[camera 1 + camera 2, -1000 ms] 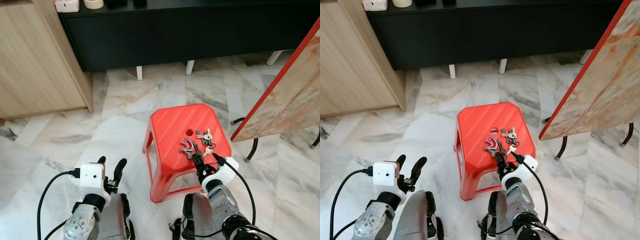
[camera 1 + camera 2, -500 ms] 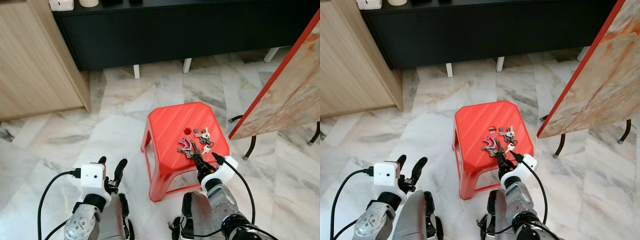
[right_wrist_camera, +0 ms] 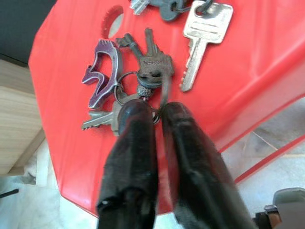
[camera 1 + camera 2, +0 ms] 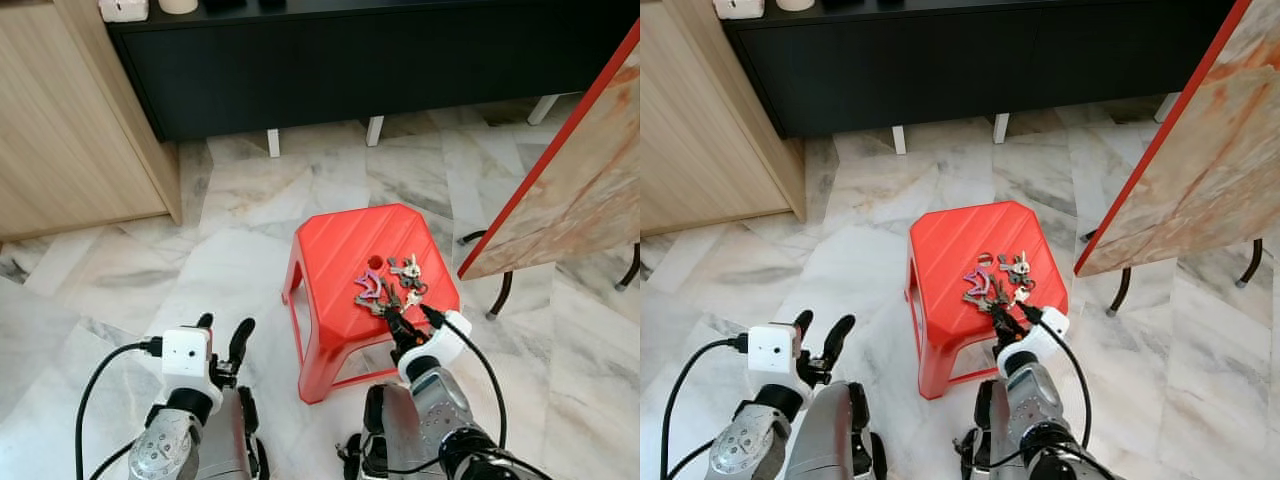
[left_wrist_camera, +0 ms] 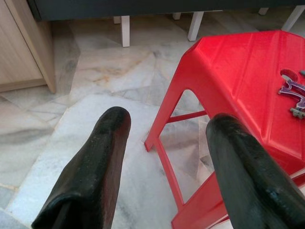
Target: Hang keys on a hook
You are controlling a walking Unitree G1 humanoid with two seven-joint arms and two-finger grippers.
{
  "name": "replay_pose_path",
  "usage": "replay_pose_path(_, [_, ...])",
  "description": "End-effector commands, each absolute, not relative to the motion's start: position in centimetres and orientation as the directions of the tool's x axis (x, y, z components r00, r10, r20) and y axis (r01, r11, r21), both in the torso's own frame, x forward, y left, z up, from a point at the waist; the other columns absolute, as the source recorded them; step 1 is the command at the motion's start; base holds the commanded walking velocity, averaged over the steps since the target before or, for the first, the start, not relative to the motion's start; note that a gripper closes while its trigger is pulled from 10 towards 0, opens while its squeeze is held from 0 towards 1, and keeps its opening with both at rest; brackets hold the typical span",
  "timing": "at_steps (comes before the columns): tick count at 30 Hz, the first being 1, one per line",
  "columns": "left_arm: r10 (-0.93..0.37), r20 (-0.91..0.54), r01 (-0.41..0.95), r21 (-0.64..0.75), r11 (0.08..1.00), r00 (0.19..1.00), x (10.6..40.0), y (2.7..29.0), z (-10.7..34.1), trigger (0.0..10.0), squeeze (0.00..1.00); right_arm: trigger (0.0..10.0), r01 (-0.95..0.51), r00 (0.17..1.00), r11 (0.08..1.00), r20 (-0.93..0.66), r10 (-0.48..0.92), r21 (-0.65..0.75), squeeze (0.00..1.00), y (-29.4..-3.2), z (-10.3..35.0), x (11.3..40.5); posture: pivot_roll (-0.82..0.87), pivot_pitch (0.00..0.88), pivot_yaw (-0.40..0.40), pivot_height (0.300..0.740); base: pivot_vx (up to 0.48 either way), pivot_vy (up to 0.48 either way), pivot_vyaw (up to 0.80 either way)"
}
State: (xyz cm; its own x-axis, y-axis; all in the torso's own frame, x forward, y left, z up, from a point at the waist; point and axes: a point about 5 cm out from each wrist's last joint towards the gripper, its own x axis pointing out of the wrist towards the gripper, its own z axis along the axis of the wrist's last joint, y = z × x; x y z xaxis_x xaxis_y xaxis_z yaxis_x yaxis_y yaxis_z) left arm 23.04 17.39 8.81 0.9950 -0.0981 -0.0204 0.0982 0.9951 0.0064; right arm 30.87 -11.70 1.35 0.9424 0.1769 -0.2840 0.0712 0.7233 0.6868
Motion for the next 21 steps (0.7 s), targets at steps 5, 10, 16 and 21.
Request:
replay_pose_path(5, [-0.099,-0.043,0.099,0.016,0.995,0.994,23.0,17.3,8.4,10.0,0.00,0.0,0.029,0.945,0.756,-0.265,0.193,0.654,0.00,-11.2,1.6,31.0,0.13,0.249,-0.084,0.602,0.000,0.000,0.00])
replay_pose_path(10, [-0.098,-0.043,0.099,0.016,0.995,0.994,23.2,17.2,8.3,10.0,0.00,0.0,-0.016,0.949,0.752,-0.227,0.220,0.659,0.00,-10.7,2.3,31.4,0.13,0.240,-0.086,0.602,0.000,0.000,0.00])
replay_pose_path(16, [-0.095,-0.048,0.096,0.016,0.995,0.994,23.4,17.3,8.1,10.0,0.00,0.0,-0.030,0.961,0.766,-0.193,0.199,0.642,0.00,-11.0,3.0,31.9,0.13,0.228,-0.090,0.602,0.000,0.000,0.00])
replay_pose_path(21, [-0.080,-0.048,0.080,0.005,0.997,0.996,24.0,17.5,7.8,10.0,0.00,10.0,-0.075,0.979,0.815,-0.115,0.171,0.574,0.00,-11.4,4.8,32.8,0.11,0.192,-0.092,0.602,0.000,0.000,0.00])
